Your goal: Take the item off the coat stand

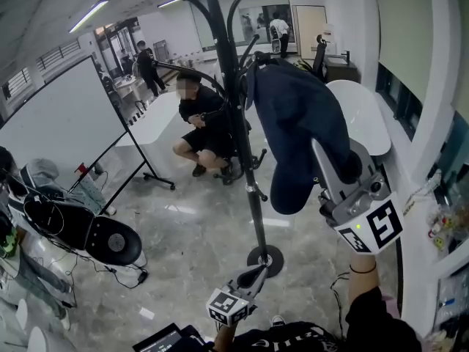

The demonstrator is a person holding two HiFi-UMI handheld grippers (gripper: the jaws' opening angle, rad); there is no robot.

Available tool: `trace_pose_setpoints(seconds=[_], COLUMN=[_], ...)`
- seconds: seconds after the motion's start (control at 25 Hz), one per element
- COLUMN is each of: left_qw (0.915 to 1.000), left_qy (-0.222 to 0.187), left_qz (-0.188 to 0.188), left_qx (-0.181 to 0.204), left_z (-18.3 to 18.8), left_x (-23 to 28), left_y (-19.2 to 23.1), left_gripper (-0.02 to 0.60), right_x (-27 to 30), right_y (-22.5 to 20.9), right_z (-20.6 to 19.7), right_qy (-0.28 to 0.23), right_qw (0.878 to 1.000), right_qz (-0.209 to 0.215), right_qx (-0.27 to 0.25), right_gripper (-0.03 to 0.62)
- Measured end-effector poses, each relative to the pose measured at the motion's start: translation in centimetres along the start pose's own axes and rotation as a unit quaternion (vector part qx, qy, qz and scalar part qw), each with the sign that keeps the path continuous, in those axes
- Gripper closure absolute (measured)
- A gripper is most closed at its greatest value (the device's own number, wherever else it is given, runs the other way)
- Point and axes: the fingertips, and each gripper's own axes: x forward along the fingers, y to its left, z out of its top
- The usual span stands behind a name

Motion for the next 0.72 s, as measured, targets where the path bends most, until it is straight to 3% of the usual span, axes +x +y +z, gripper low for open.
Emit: trace_pose_setpoints(seconds=[0.24, 0.72], left_qw=[1.0, 0.9993], left_qy=[-0.001, 0.007], left_qz=[0.003, 0.031], left_qx=[-0.004, -0.018], left_z=[-0.1, -1.8], left_x=[-2.3, -12.2], left_y=[-0.3, -1.2], left_gripper=[0.578, 0.578], right_x=[-0.6, 0.3], right_y=[1.2, 3.3], right_z=[1.1, 5.6], right_qy=[0.0, 0.002], right_qw=[1.0, 0.998], right_qz=[-0.018, -0.06], right_qx=[0.0, -0.034], right_gripper=[0.565, 0.565])
